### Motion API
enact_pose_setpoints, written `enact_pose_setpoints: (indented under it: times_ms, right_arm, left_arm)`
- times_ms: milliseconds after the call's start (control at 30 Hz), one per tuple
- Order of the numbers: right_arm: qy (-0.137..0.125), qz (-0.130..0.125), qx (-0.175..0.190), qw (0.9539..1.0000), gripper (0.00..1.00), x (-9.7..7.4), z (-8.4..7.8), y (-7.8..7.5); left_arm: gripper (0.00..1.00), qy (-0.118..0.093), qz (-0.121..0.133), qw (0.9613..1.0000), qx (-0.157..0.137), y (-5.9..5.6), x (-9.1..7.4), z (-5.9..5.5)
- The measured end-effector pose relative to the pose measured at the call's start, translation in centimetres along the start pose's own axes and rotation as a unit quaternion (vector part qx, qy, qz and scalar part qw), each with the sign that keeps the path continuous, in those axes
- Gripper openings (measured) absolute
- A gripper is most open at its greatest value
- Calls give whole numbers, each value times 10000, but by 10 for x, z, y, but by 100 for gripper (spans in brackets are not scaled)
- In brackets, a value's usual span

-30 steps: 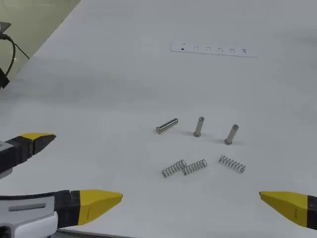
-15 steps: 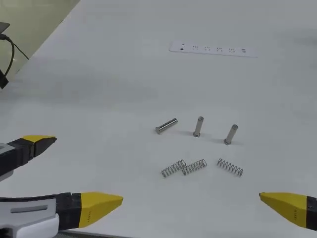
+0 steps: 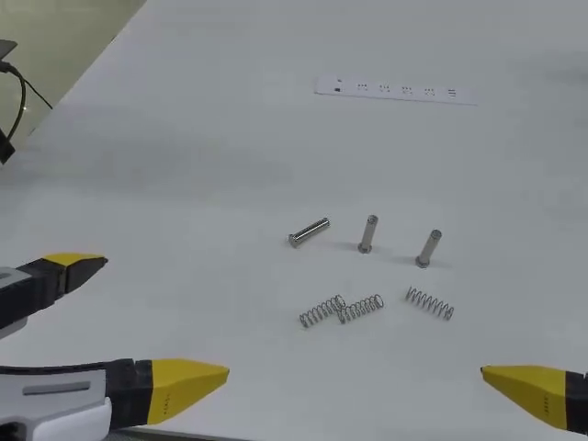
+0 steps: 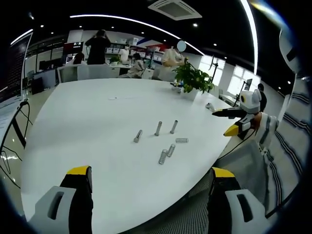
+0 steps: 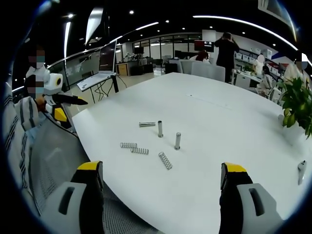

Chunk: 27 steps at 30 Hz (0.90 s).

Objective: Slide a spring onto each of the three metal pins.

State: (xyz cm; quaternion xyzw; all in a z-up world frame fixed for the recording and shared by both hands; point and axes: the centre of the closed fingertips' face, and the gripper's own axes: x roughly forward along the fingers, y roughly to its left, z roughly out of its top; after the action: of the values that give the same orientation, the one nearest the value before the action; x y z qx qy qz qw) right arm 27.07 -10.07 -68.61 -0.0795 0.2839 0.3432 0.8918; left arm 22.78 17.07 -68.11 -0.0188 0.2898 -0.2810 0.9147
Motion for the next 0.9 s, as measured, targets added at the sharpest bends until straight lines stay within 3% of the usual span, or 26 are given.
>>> enact_pose_setpoints:
  times_ms: [500, 900]
  right_arm:
    - [8, -39, 29, 10000, 100, -1, -1, -2]
    - [-12, -42, 67, 10000, 100, 1, 0, -2]
  left_arm:
    - [98, 98, -48, 9999, -47, 1, 2, -3]
    - [98, 129, -139, 9997, 184, 15, 10, 15]
